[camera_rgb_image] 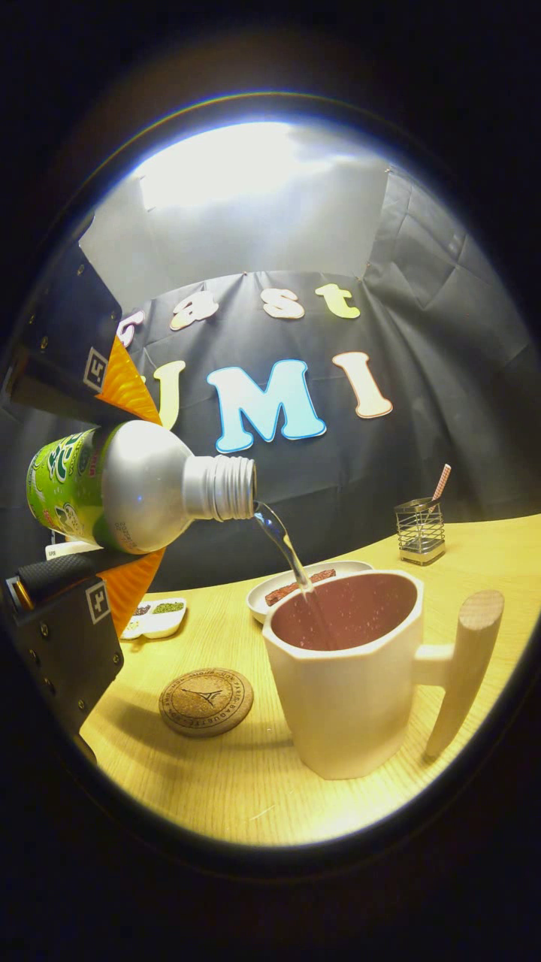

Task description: Take the bottle from table, then pour the juice into the cup, finally place the bottle on the coaster

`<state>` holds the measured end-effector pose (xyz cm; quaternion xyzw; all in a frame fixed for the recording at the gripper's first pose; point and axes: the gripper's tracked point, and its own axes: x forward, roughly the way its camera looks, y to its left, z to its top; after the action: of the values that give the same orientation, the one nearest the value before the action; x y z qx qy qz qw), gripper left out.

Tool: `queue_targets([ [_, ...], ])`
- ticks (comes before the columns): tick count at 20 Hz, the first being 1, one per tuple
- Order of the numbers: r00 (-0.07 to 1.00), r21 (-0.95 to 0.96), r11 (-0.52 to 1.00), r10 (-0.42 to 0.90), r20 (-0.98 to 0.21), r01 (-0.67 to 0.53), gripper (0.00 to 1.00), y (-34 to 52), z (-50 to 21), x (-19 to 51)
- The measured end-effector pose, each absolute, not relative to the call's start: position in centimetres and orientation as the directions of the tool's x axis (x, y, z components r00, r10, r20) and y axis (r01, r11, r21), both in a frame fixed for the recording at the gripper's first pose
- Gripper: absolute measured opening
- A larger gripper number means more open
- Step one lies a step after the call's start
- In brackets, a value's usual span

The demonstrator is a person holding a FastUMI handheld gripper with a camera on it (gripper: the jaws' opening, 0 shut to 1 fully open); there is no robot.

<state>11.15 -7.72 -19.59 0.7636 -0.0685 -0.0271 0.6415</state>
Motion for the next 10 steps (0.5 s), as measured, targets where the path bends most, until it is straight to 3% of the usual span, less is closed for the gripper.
queue_targets([
  [10, 0.989, 0.979, -0.191, -0.14, 0.048, -0.075, 0.76, -7.48, -19.88, 11.17],
])
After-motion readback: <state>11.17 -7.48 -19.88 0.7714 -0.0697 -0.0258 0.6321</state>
